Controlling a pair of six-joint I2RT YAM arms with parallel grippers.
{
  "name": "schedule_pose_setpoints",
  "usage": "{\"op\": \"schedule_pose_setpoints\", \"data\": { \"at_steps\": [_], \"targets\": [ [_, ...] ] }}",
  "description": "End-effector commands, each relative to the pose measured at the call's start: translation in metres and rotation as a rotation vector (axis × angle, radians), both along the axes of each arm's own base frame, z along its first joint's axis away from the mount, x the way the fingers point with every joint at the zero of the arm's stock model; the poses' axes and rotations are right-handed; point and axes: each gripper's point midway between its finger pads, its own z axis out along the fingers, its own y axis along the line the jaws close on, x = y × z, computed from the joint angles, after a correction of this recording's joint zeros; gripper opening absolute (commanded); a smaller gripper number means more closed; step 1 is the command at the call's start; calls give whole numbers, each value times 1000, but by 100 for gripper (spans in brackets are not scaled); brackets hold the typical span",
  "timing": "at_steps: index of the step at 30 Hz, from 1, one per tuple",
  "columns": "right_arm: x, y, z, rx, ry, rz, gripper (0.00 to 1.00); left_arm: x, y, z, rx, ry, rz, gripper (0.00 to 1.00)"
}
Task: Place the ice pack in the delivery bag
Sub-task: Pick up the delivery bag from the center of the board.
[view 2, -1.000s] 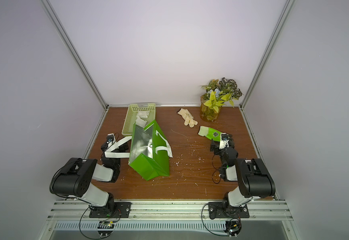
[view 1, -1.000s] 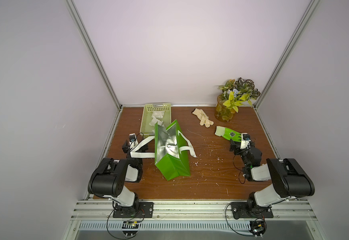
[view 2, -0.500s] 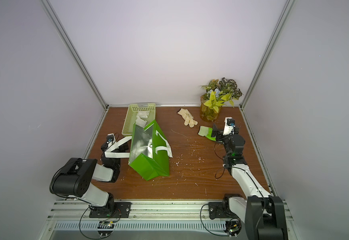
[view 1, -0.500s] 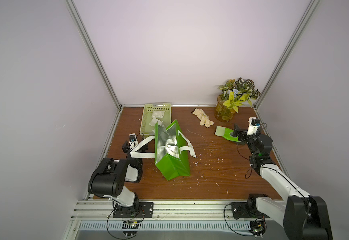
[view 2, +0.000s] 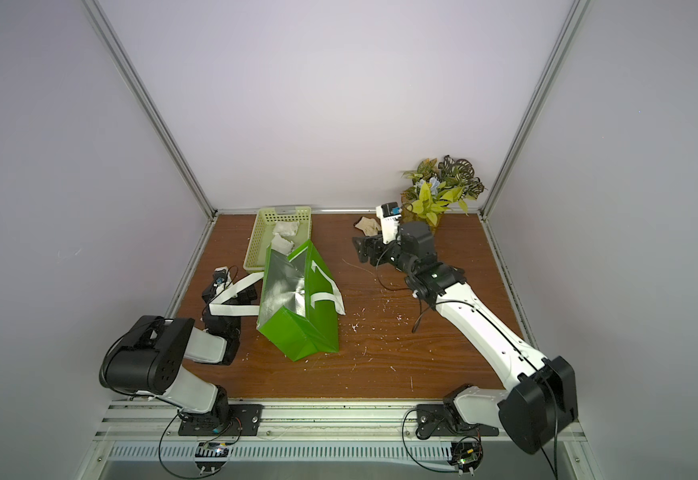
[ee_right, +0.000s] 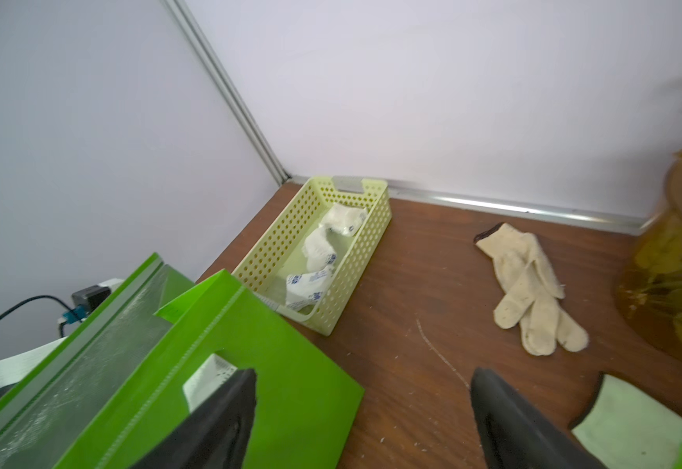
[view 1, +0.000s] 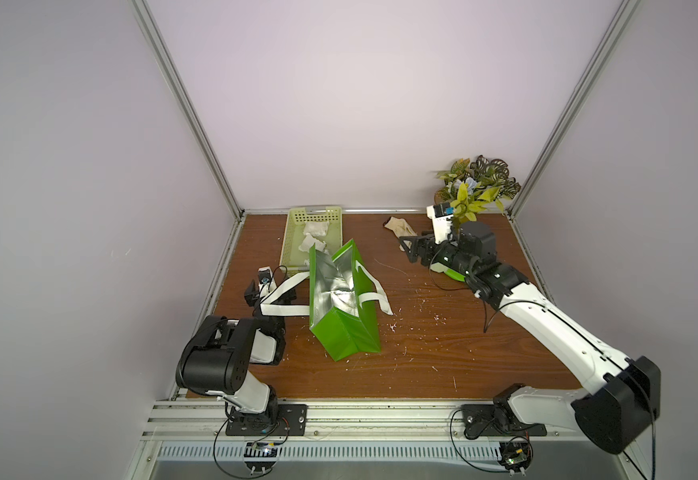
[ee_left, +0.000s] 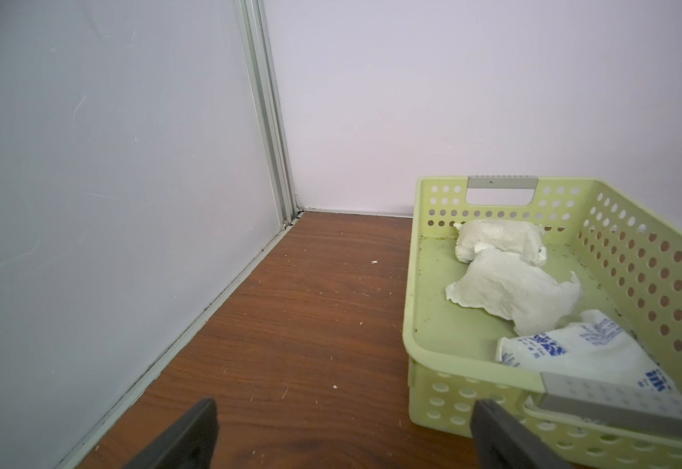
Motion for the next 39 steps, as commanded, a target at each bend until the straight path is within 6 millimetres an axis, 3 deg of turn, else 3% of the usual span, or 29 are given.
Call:
{"op": "schedule_pose_setpoints", "data": {
  "at_steps": [1, 8, 11, 16, 23, 28, 32, 39],
  "targets": [
    [-18, 36, 15, 16, 79, 88, 87, 0, -3, 3, 7, -13, -12, 99],
    [-36, 104, 21, -34, 121, 201, 83, 1, -3, 4, 8, -14, -11, 99],
    [-43, 121, 18, -84, 125, 217, 83, 1, -3, 4, 7, -14, -11, 99],
    [-45, 134, 2, -170, 144, 200, 83, 0, -3, 3, 8, -12, -11, 99],
    [-41, 129, -20, -255, 191, 132, 77, 1, -3, 4, 8, -14, -11, 99],
    [-43, 123, -26, -280, 208, 108, 65, 1, -3, 3, 8, -13, -10, 99],
    [-43, 116, -19, -276, 194, 86, 50, 1, -3, 3, 7, -14, -12, 99],
    [-45, 98, -1, -266, 159, 36, 13, 0, -3, 4, 8, -14, -12, 99]
  ]
}}
